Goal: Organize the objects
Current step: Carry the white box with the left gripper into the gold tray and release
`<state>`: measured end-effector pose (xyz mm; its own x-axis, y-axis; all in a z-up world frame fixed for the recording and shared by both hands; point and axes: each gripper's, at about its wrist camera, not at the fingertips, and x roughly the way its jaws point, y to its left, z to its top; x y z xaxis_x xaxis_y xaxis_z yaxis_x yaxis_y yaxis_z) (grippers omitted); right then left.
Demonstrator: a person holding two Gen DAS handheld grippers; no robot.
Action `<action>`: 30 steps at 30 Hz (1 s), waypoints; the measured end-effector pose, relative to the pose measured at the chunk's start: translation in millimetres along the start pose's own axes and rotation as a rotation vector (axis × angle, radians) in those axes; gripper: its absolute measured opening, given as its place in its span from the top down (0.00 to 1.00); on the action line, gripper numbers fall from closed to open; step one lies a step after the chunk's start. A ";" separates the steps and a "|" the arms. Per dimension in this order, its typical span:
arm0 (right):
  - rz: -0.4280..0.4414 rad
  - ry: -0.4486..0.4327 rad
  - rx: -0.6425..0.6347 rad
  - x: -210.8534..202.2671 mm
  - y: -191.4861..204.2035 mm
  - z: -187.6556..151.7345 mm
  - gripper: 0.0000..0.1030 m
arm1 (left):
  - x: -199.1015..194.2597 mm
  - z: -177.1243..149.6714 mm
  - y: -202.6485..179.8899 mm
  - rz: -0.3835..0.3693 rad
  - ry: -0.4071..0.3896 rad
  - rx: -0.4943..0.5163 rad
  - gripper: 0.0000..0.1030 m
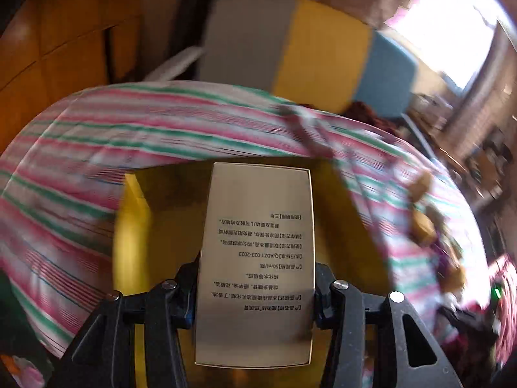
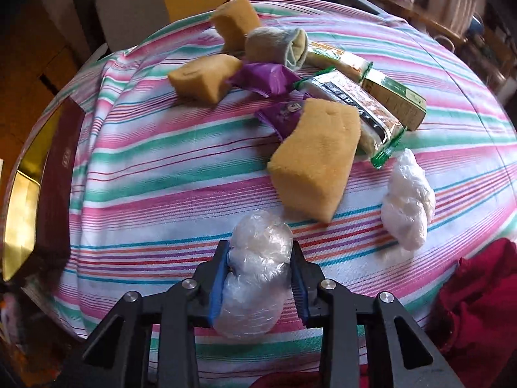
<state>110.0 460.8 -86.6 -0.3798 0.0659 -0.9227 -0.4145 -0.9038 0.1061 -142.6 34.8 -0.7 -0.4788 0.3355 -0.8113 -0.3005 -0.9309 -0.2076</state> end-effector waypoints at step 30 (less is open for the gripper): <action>-0.023 -0.025 -0.088 -25.8 -14.6 -25.8 0.65 | 62.1 22.4 49.5 0.222 0.028 -0.102 0.42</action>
<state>147.2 461.3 -73.9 -0.3919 0.0969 -0.9149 -0.3501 -0.9353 0.0509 -205.6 12.8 -49.1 -0.5006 0.1187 -0.8575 -0.1051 -0.9916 -0.0760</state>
